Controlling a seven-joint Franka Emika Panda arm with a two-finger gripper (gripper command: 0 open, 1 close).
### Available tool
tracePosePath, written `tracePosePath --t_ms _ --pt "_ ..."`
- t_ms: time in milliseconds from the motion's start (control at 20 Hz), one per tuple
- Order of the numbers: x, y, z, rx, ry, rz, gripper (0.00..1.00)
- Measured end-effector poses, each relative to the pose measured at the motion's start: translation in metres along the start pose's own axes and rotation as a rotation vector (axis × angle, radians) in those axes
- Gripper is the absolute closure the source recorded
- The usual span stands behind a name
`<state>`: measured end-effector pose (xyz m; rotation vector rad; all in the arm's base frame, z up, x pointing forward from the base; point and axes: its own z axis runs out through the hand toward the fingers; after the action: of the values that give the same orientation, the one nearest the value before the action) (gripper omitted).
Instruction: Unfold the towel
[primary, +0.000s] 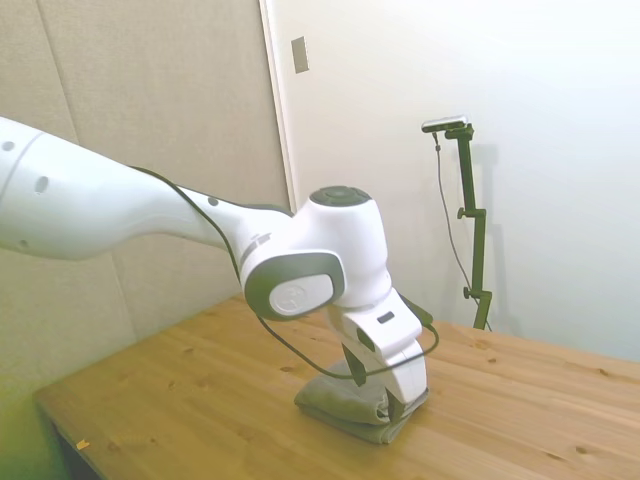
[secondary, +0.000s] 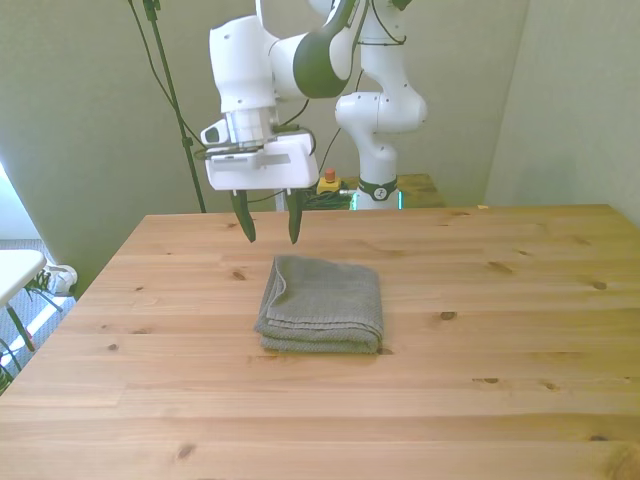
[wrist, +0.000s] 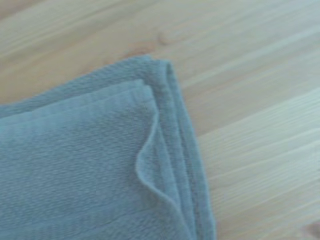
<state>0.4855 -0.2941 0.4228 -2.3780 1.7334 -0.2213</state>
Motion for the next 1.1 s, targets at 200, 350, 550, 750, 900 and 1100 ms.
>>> tracePosePath --t_ms 200,350,550,750,900,1100 --pt "0.011 -0.002 0.023 0.023 -0.043 0.003 0.0" --pt "0.01 -0.005 0.032 0.061 -0.076 -0.038 0.0" --pt "0.002 -0.007 0.04 0.089 -0.11 -0.08 0.0" --pt "-0.006 -0.002 0.054 0.096 -0.158 -0.11 1.0" --pt "-0.007 -0.002 0.053 0.098 -0.174 -0.126 1.0" --pt "-0.007 0.0 0.051 0.1 -0.187 -0.134 1.0"
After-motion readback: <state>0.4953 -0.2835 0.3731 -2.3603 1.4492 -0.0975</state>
